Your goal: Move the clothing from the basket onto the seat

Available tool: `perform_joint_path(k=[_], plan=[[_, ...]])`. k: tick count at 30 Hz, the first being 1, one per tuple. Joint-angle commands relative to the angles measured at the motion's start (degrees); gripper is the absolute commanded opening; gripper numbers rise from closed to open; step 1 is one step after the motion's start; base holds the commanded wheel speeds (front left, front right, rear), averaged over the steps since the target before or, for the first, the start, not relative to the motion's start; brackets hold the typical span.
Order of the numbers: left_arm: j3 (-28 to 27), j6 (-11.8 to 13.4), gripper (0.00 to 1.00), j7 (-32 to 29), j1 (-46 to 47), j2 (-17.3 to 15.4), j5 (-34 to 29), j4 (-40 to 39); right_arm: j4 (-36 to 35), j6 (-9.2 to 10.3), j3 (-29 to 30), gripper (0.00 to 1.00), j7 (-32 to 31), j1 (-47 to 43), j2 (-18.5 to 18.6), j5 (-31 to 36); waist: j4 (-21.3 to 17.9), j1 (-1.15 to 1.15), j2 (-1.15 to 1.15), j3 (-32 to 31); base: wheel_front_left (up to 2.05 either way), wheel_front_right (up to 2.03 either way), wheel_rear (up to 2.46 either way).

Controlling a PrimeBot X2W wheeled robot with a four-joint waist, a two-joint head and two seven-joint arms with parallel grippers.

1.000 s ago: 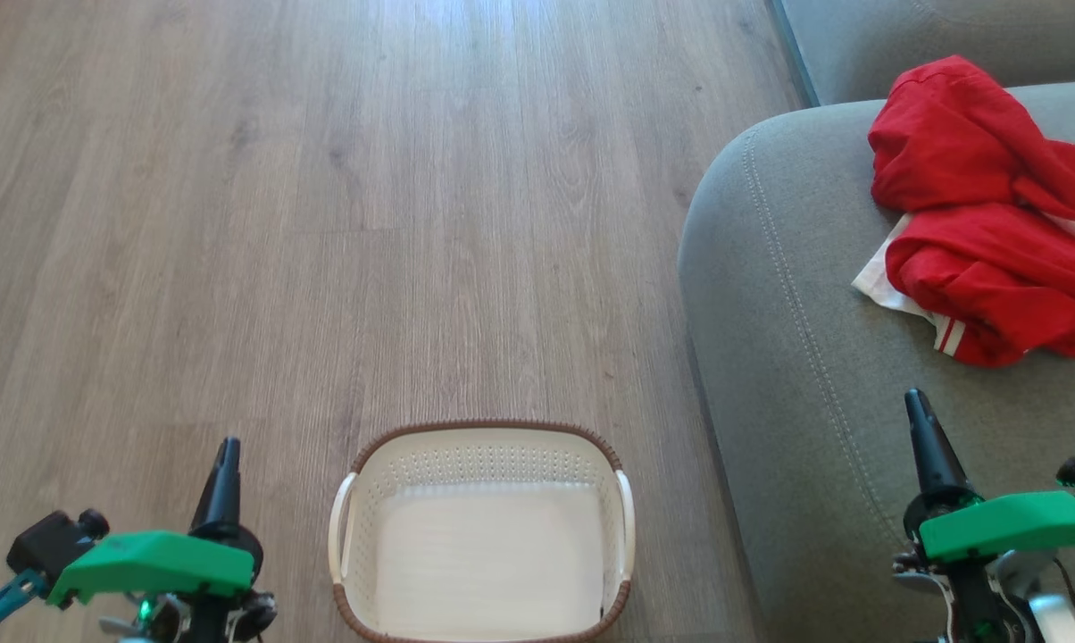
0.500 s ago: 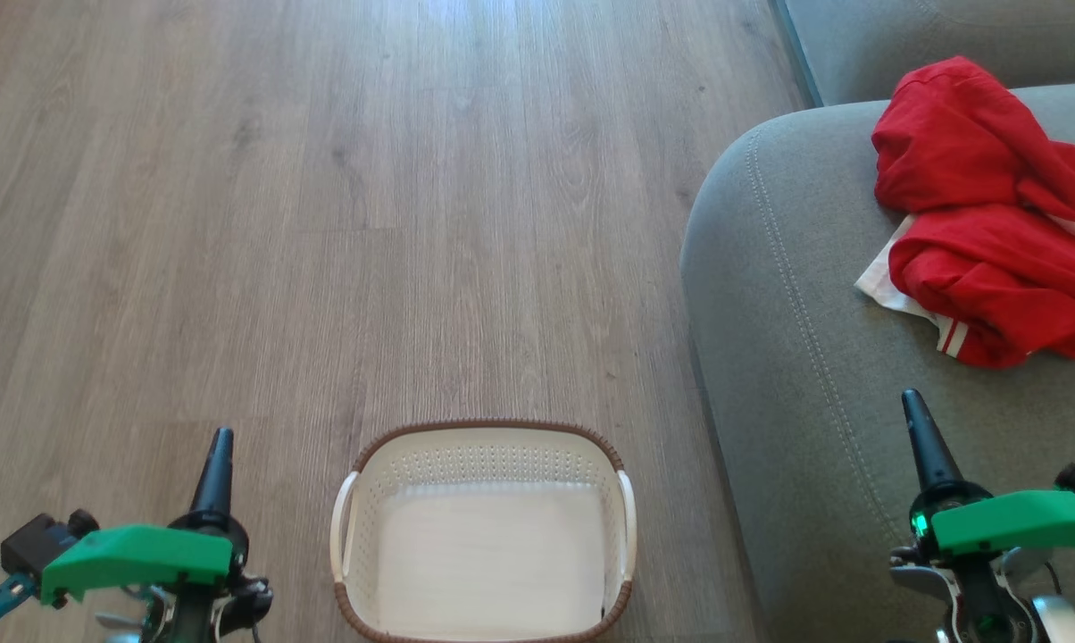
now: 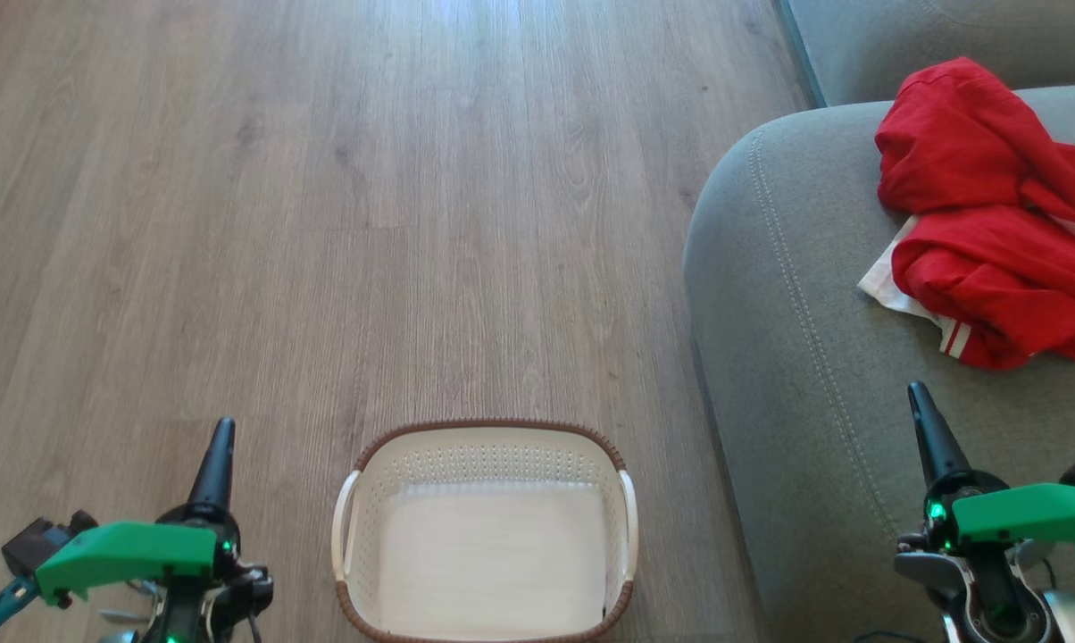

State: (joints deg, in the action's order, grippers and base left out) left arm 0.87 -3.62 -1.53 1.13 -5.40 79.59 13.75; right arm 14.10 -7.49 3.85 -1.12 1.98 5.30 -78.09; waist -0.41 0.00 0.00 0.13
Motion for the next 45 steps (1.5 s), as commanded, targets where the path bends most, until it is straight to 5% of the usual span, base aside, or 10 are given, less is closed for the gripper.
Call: perform_joint_path(k=[1,25,45], plan=[[-2.6,-0.9,0.0,-0.6,3.2,-0.3,1.6,-1.3,-1.6,0.0,-0.3,0.0,-0.8,2.9,-0.2,-1.8,0.0,0.0,0.0,0.0,0.0,0.0,0.0],[-6.8,-3.9,0.0,-4.4,5.0,2.0,13.1,0.3,-0.1,0.0,1.7,0.0,-4.6,4.1,-1.7,-14.9,0.4,0.0,0.0,0.0,0.0,0.0,0.0],[-6.9,-3.9,0.0,-4.6,5.0,2.2,13.0,0.3,-0.1,0.0,2.0,0.0,-4.8,4.1,-1.9,-14.7,0.4,0.0,0.0,0.0,0.0,0.0,0.0]])
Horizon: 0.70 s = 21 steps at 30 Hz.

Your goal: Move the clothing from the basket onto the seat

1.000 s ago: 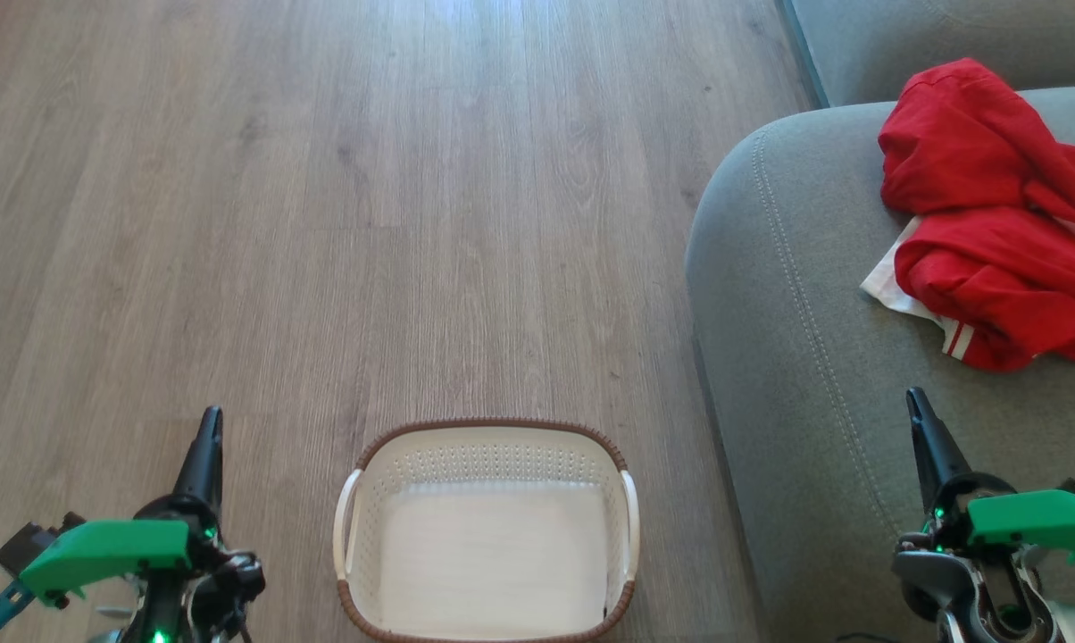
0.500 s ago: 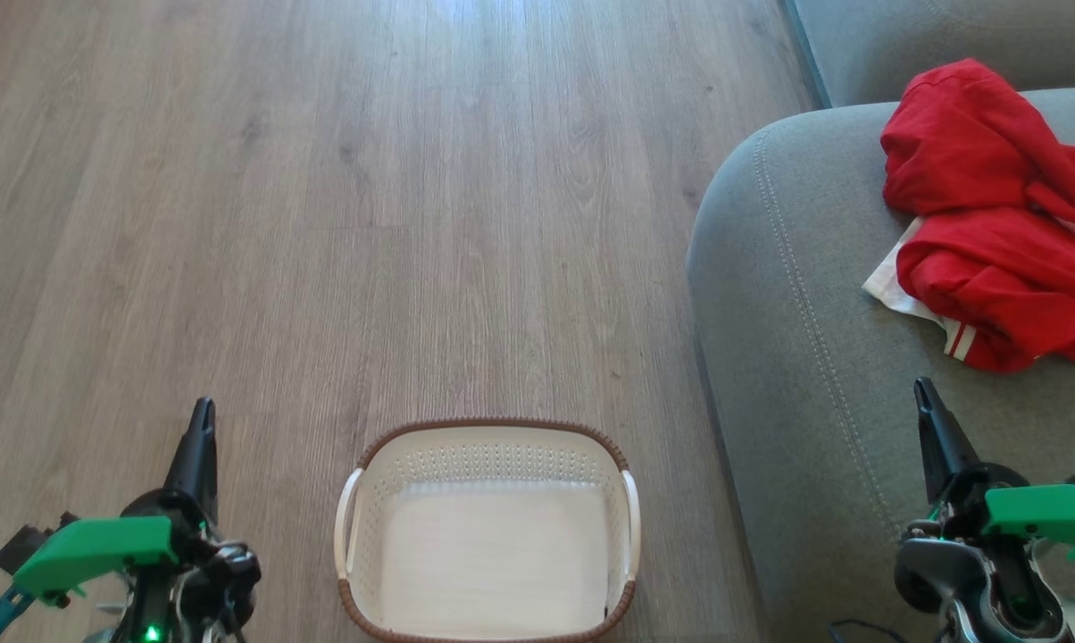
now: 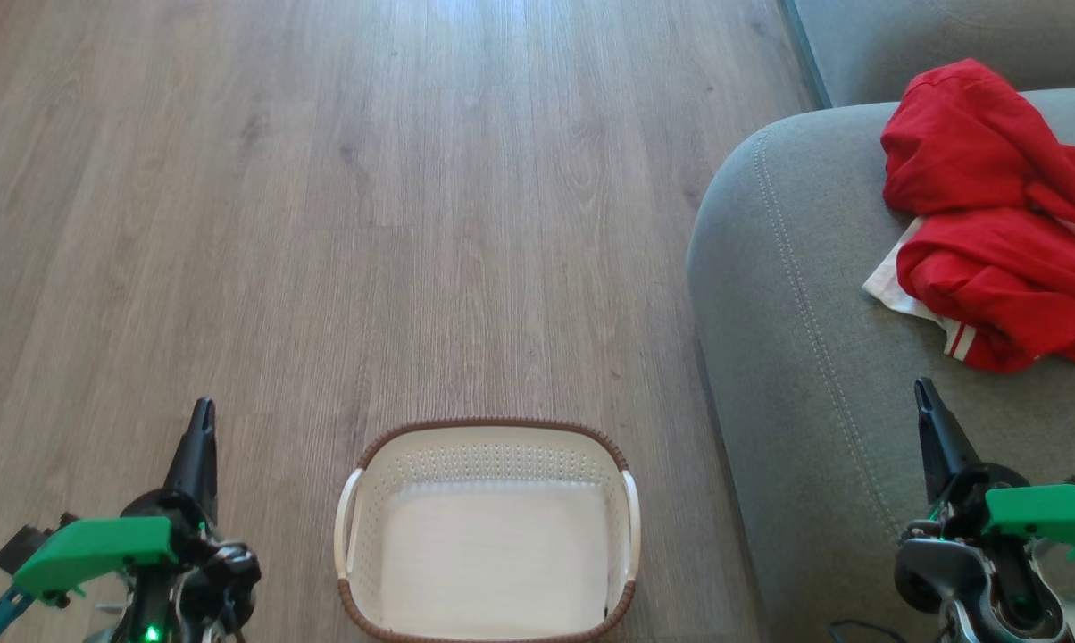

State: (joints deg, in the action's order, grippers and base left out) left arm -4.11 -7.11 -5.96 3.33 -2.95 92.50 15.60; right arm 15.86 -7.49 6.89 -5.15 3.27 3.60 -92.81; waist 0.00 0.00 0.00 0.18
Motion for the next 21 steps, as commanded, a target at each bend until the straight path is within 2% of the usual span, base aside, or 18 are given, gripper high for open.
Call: perform_joint_path(k=[1,21], plan=[[-2.0,-0.4,0.0,-0.2,2.8,-0.3,0.0,-1.6,-1.9,0.0,-1.1,0.0,-0.8,2.9,-0.2,0.1,0.0,0.0,0.0,0.0,0.0,0.0,0.0],[-2.1,-0.4,0.0,-0.3,2.8,-0.2,-0.1,-1.6,-1.9,0.0,-0.9,0.0,-0.9,2.9,-0.3,0.2,0.0,0.0,0.0,0.0,0.0,0.0,0.0]])
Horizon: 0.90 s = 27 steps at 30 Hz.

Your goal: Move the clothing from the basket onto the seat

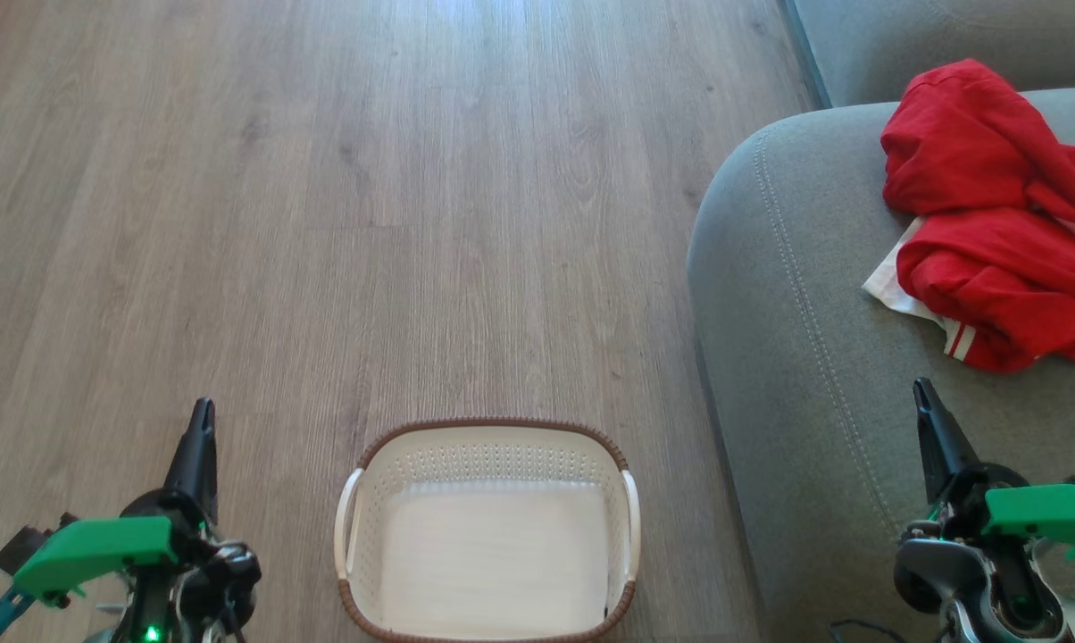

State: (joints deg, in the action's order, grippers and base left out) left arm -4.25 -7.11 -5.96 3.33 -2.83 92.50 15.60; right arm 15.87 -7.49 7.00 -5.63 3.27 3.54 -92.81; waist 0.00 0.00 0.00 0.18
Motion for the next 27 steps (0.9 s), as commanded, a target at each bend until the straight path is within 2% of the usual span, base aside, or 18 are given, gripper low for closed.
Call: perform_joint_path(k=[1,27], plan=[[-2.0,-0.4,0.0,-0.3,2.8,-0.3,-0.1,-1.6,-1.9,0.0,-1.0,0.0,-0.4,2.9,-0.3,0.2,0.0,0.0,0.0,0.0,0.0,0.0,0.0],[-2.1,-0.4,0.0,-0.4,2.8,-0.2,-0.2,-1.5,-1.9,0.0,-0.8,0.0,-0.6,2.9,-0.4,0.4,0.0,0.0,0.0,0.0,0.0,0.0,0.0]])
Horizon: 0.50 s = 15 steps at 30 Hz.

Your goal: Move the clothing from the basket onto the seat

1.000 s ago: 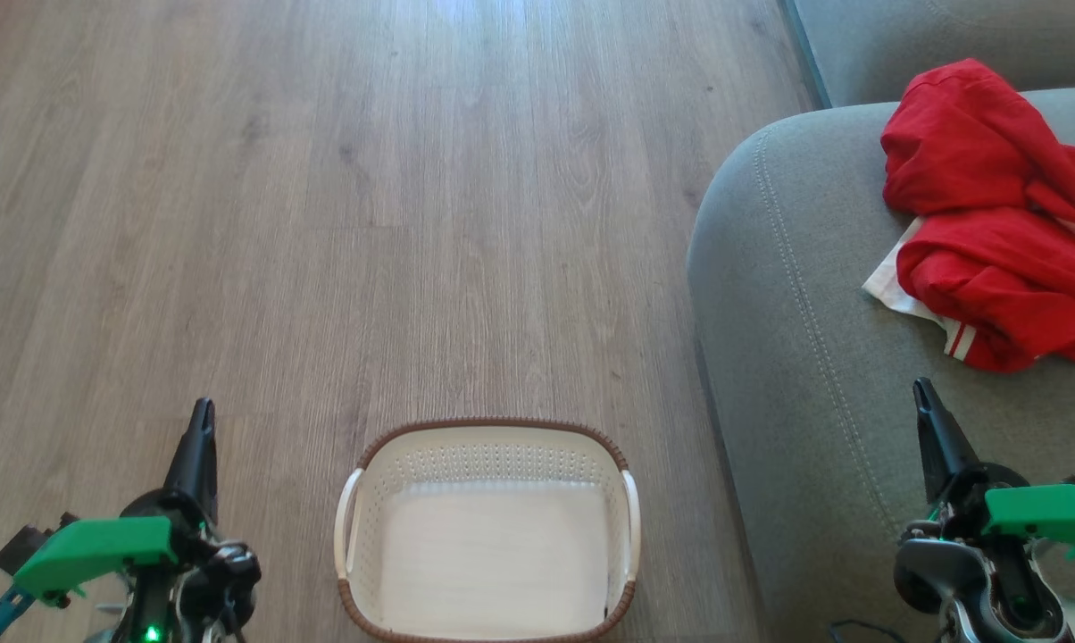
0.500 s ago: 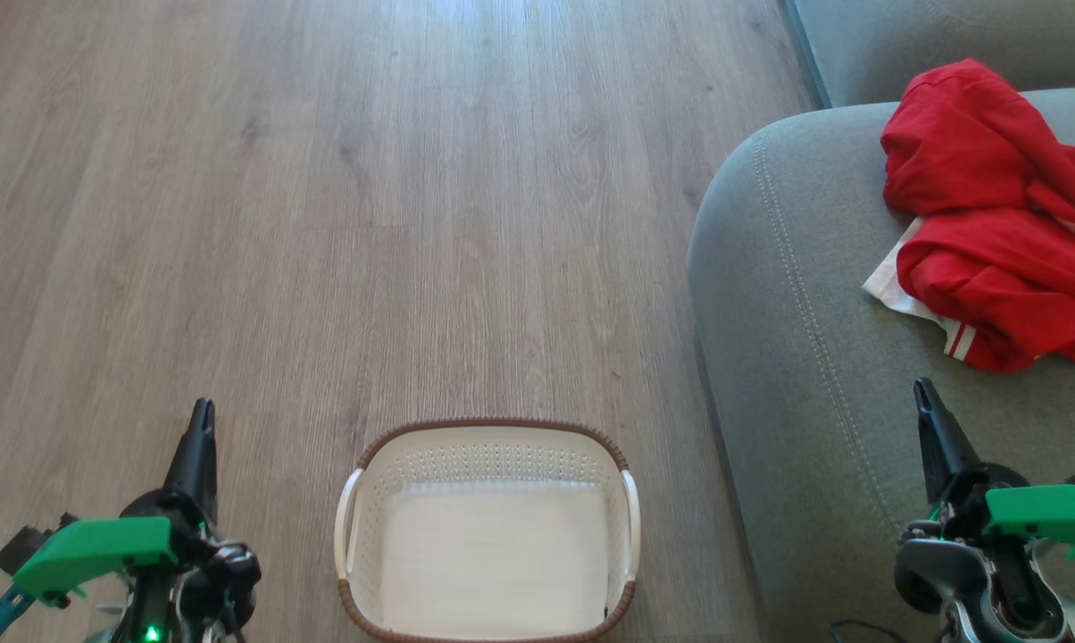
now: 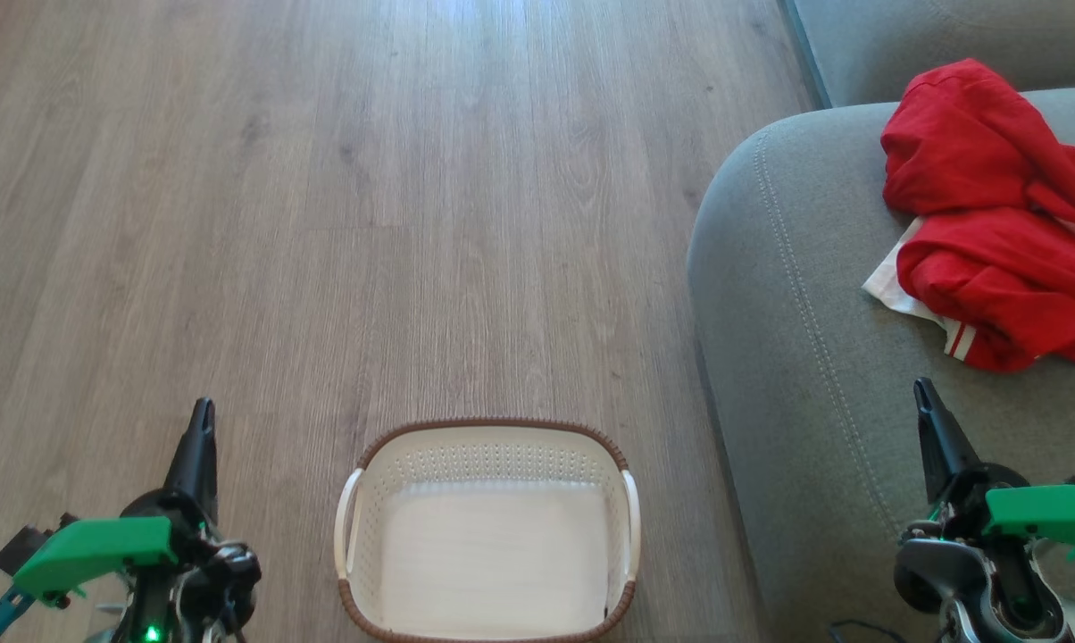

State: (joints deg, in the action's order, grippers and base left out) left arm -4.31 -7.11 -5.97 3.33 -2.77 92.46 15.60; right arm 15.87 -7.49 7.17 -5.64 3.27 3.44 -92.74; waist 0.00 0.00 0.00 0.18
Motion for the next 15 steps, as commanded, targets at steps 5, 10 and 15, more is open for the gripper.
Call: perform_joint_path(k=[5,10,15], plan=[[-2.0,-0.4,0.0,-0.4,2.8,-0.3,-0.1,-1.5,-1.9,0.0,-0.9,0.0,-0.6,2.9,-0.3,0.3,0.0,0.0,0.0,0.0,0.0,0.0,0.0],[-2.0,-0.4,0.0,-0.4,2.9,-0.3,-0.2,-1.5,-1.9,0.0,-0.9,0.0,-0.6,2.9,-0.3,0.3,0.0,0.0,0.0,0.0,0.0,0.0,0.0],[-2.1,-0.4,0.0,-0.4,2.9,-0.2,-0.2,-1.5,-1.9,0.0,-0.9,0.0,-0.6,2.9,-0.4,0.4,0.0,0.0,0.0,0.0,0.0,0.0,0.0]])
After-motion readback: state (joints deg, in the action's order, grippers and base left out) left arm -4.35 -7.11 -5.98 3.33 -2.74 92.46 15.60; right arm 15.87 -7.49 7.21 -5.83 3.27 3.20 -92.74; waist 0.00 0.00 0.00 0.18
